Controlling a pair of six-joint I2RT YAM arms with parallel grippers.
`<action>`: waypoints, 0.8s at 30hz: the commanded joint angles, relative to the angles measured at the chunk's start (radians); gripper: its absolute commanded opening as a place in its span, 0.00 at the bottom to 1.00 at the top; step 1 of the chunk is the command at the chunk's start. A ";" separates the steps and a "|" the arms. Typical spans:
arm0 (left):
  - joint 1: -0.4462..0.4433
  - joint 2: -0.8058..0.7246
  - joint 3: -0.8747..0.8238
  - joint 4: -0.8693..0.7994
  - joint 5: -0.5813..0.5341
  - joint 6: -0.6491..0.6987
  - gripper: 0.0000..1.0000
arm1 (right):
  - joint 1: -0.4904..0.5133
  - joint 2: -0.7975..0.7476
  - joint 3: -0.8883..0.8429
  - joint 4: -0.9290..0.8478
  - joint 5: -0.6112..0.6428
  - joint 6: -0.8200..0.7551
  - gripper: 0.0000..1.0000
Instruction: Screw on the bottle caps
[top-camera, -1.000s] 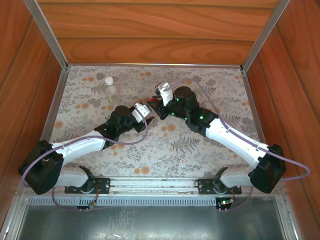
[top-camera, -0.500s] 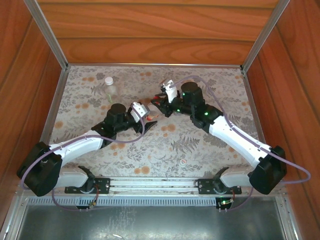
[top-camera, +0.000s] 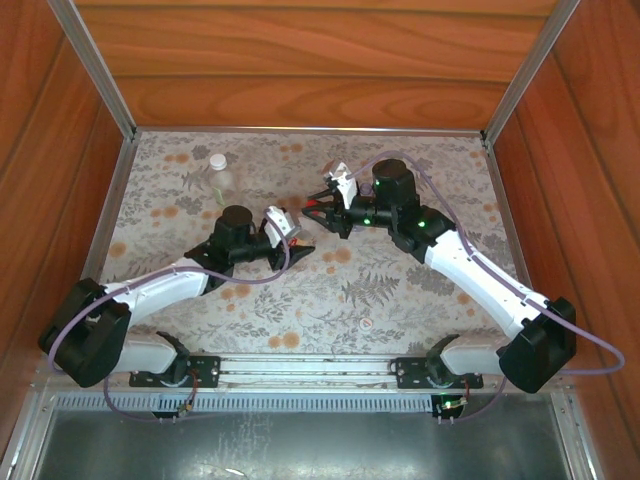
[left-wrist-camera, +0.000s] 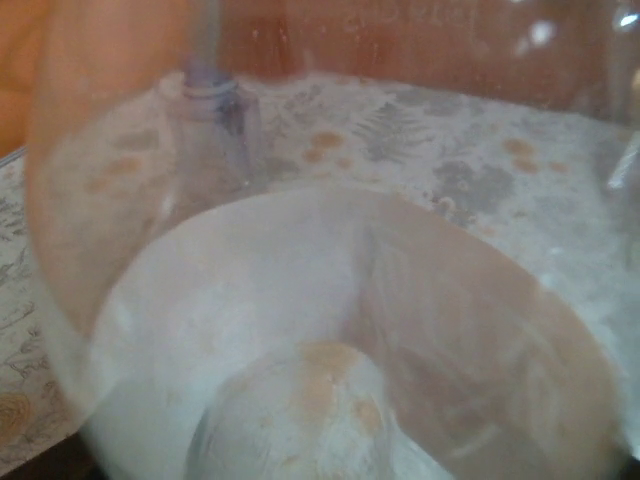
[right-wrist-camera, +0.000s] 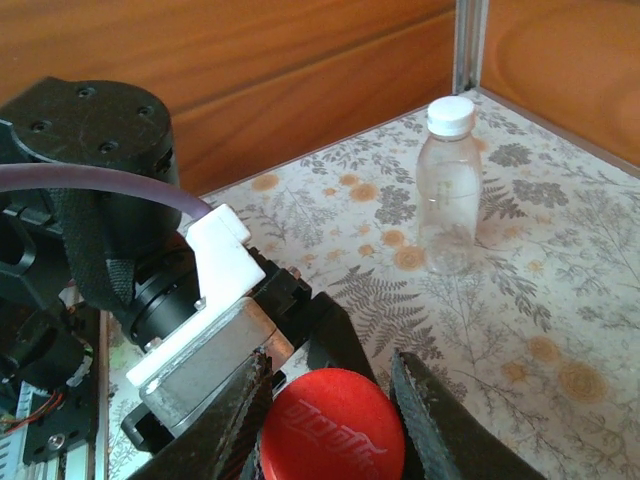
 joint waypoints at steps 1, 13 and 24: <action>0.013 0.019 0.027 0.017 -0.010 -0.018 0.60 | -0.006 -0.004 -0.003 0.032 0.046 0.029 0.07; 0.019 0.006 0.023 0.020 -0.006 -0.015 0.50 | -0.006 0.012 0.005 0.043 0.080 0.040 0.33; 0.073 0.039 0.007 0.095 -0.197 -0.068 0.50 | -0.006 -0.057 -0.043 0.126 0.345 0.034 0.90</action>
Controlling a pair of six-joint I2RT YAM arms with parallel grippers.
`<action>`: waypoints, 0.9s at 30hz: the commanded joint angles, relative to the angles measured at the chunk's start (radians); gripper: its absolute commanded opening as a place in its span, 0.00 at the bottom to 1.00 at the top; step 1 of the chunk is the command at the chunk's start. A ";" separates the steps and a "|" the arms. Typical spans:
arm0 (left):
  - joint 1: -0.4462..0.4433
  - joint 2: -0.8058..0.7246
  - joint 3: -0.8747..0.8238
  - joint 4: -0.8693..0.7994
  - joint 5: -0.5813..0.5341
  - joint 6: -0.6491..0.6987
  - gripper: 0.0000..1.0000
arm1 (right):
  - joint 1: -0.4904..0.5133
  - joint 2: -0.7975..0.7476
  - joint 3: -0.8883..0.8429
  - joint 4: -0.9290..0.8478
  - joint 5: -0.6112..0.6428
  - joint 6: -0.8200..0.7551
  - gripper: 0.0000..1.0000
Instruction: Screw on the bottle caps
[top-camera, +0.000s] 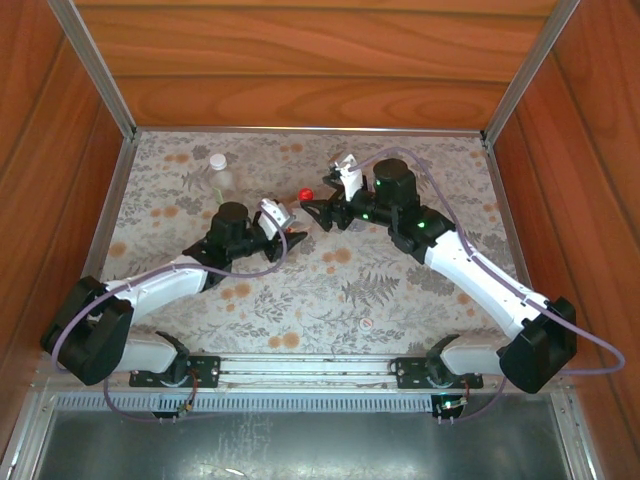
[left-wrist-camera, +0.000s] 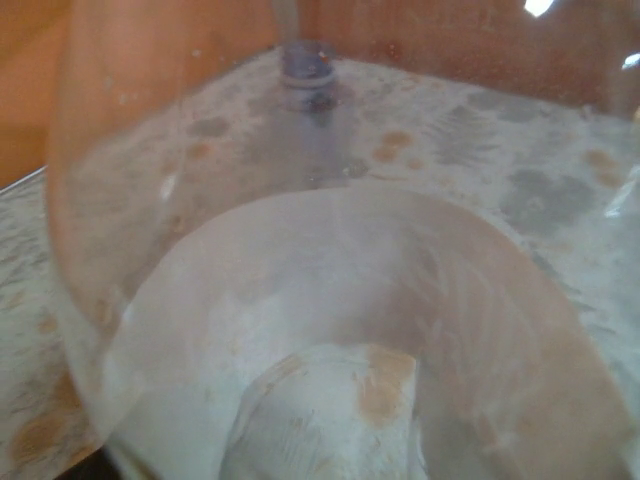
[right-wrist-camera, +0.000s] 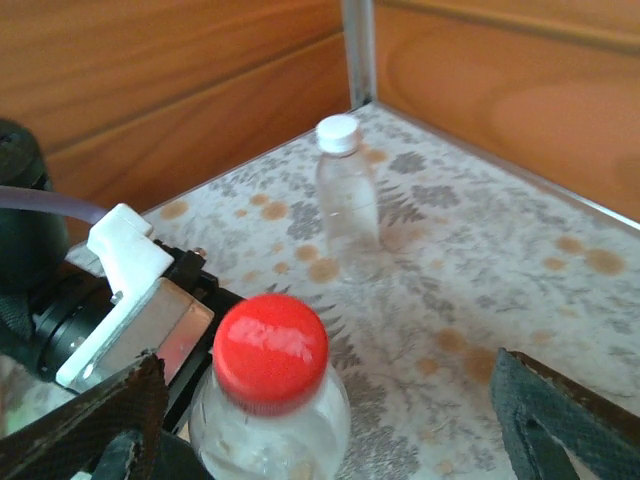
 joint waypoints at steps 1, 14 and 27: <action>0.035 0.036 0.003 0.089 -0.111 -0.046 0.50 | -0.006 -0.054 -0.042 0.080 0.131 -0.017 0.90; 0.084 0.370 0.074 0.585 -0.392 -0.154 0.50 | 0.012 -0.036 -0.130 0.143 -0.010 -0.039 0.96; 0.074 0.562 0.075 0.841 -0.325 -0.147 0.50 | 0.013 0.146 -0.006 0.143 0.107 0.228 0.86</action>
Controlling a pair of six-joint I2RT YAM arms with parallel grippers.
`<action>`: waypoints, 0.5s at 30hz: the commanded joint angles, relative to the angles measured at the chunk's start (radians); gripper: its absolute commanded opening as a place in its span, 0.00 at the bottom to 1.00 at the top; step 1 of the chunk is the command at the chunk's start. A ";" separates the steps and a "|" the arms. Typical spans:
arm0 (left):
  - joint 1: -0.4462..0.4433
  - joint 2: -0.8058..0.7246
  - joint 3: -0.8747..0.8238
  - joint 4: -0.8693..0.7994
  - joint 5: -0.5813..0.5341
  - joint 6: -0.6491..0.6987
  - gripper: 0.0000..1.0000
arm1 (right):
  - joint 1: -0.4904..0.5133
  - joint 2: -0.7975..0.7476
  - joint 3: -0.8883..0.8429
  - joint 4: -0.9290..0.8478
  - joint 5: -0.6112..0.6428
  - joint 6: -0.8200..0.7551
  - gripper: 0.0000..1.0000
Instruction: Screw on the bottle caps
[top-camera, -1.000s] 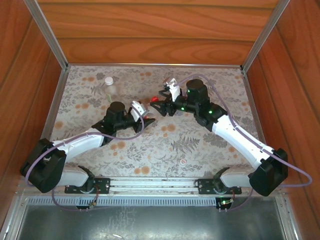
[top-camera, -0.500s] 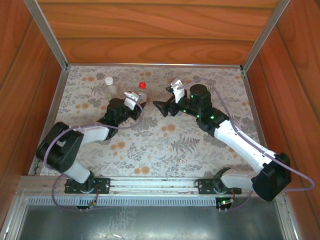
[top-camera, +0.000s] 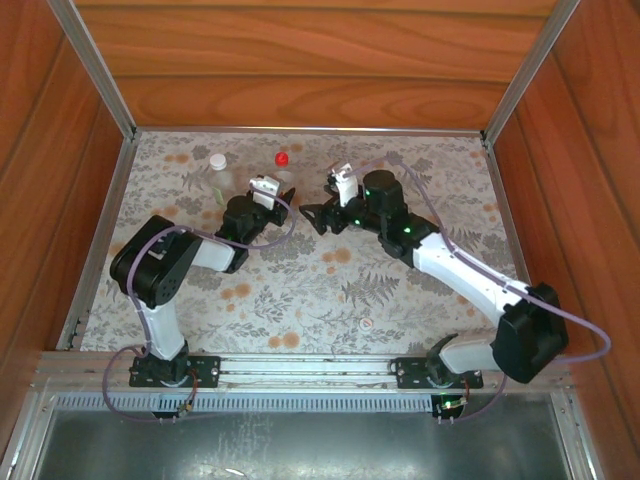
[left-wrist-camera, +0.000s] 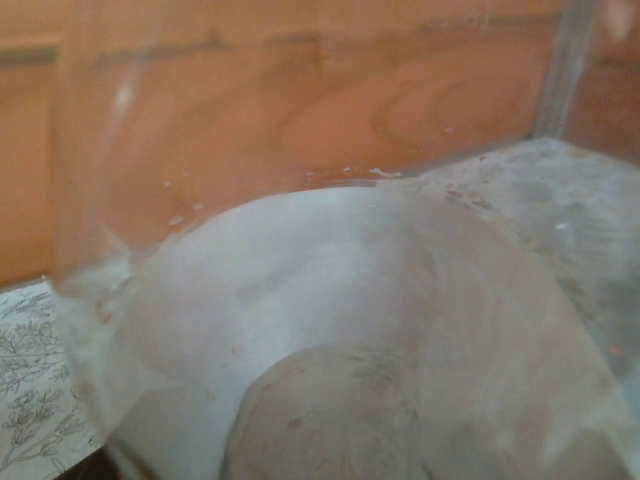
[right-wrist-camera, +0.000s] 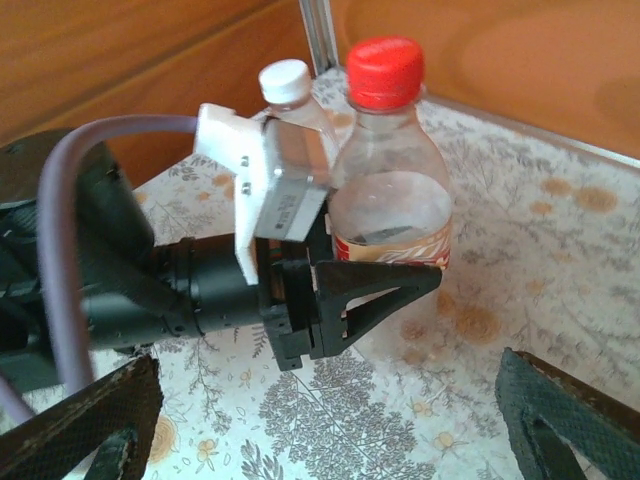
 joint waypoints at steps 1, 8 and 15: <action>-0.002 0.054 -0.010 0.165 0.030 -0.010 0.50 | 0.003 0.081 0.119 -0.005 0.046 0.134 0.85; -0.004 0.098 -0.013 0.193 0.026 -0.014 0.50 | 0.004 0.246 0.274 0.020 -0.003 0.077 0.85; -0.004 0.140 -0.008 0.213 0.027 -0.022 0.50 | 0.004 0.396 0.430 -0.039 -0.019 0.016 0.72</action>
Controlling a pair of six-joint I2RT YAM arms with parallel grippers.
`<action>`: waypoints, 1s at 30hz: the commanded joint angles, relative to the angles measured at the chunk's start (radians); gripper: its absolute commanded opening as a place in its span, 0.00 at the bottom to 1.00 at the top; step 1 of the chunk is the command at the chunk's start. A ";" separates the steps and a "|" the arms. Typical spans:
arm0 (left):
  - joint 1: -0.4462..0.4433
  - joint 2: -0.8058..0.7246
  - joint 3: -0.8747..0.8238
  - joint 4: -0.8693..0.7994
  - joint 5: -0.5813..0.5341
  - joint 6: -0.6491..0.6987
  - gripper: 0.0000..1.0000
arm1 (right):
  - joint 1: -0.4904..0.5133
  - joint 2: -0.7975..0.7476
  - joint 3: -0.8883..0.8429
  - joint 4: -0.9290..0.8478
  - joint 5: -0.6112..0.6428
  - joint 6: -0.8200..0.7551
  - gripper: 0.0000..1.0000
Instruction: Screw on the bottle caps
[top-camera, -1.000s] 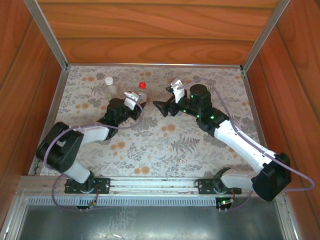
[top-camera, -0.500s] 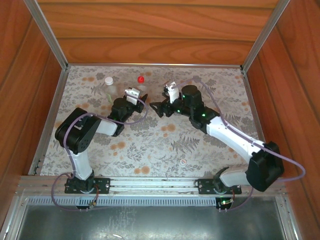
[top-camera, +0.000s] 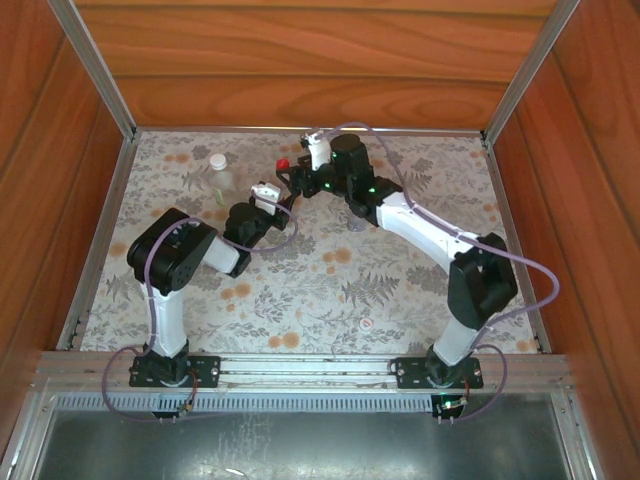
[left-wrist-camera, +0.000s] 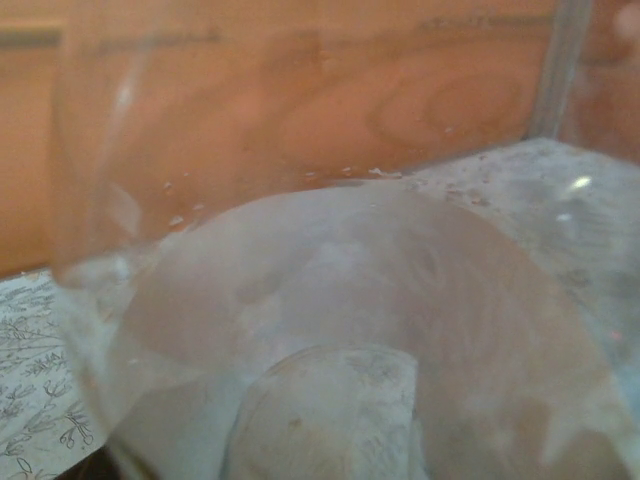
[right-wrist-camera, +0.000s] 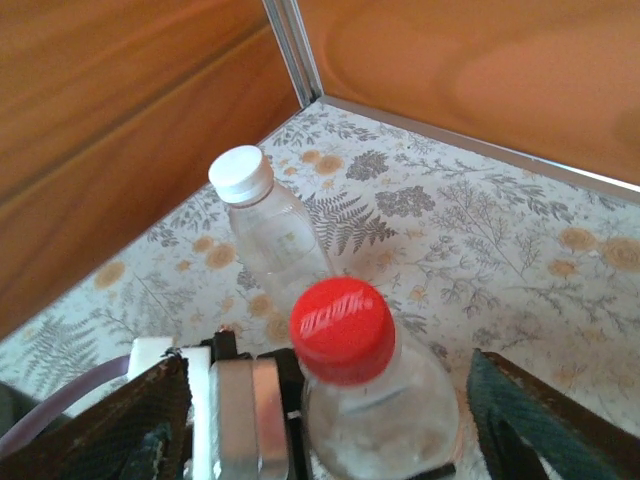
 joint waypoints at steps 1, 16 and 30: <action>-0.004 0.024 0.001 0.065 0.014 -0.021 0.50 | 0.004 0.049 0.063 -0.031 -0.013 -0.036 0.69; -0.003 0.044 0.024 0.070 0.016 -0.022 0.55 | 0.004 0.119 0.122 -0.057 -0.005 -0.131 0.37; -0.003 0.010 -0.012 0.069 0.007 -0.011 0.89 | 0.004 0.121 0.094 -0.012 0.009 -0.178 0.30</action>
